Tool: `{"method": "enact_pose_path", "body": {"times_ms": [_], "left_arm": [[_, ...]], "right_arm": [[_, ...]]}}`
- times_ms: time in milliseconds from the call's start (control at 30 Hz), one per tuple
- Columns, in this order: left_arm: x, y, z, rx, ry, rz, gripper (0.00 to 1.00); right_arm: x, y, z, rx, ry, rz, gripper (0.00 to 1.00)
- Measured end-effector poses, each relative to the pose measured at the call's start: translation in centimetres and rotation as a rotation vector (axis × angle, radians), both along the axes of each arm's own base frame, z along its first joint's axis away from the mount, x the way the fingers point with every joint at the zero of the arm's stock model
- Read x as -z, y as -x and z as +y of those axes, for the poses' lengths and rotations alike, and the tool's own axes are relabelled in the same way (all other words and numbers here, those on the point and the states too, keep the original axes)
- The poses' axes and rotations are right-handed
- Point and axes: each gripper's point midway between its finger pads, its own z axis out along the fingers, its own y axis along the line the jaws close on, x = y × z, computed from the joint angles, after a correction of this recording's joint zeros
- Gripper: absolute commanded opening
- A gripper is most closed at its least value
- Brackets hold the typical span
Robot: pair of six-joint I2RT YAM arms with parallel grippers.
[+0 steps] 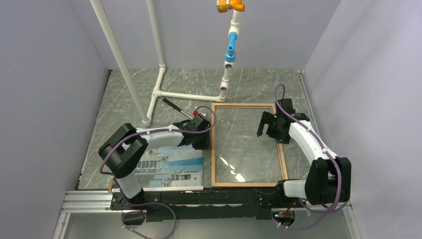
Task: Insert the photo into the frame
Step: Place the photo frame item in the photo frame.
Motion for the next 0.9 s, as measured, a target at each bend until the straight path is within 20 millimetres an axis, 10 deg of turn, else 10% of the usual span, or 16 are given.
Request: {"method": "enact_pose_path", "body": {"times_ms": [900], "left_arm": [[0.0,0.2,0.1,0.003,-0.010,0.008,0.35]], "right_arm": [[0.4,0.0,-1.7,0.063,0.096,0.006,1.00]]}}
